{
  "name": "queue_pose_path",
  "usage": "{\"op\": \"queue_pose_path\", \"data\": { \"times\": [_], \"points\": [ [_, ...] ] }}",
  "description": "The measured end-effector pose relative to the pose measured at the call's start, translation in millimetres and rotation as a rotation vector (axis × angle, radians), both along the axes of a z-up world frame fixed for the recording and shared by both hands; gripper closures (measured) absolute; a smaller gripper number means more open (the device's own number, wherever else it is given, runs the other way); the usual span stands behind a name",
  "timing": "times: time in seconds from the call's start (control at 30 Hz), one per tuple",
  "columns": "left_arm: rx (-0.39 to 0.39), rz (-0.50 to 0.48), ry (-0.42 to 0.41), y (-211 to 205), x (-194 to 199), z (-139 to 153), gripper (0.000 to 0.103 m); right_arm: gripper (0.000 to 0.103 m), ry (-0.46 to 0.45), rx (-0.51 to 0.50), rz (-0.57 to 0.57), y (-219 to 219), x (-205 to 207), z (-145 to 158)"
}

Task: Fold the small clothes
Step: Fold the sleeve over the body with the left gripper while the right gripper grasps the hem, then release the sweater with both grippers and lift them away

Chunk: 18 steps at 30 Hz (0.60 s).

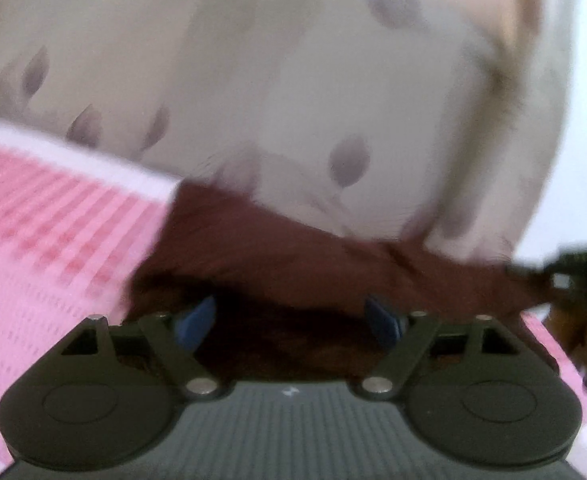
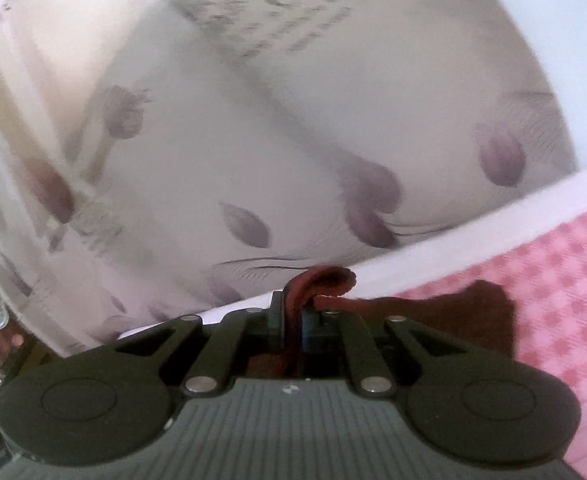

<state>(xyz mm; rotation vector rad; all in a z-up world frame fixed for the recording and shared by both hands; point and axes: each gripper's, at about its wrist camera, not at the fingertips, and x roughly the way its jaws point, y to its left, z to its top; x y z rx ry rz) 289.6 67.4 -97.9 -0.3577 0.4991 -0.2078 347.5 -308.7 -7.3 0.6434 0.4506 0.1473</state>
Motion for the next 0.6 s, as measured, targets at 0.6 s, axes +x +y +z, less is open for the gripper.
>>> {"op": "queue_pose_path", "data": {
  "times": [0.6],
  "points": [
    [-0.059, 0.078, 0.052, 14.3, 1.3, -17.0, 0.021, 0.093, 0.056, -0.034, -0.080, -18.2, -1.7, -85.6]
  ]
}}
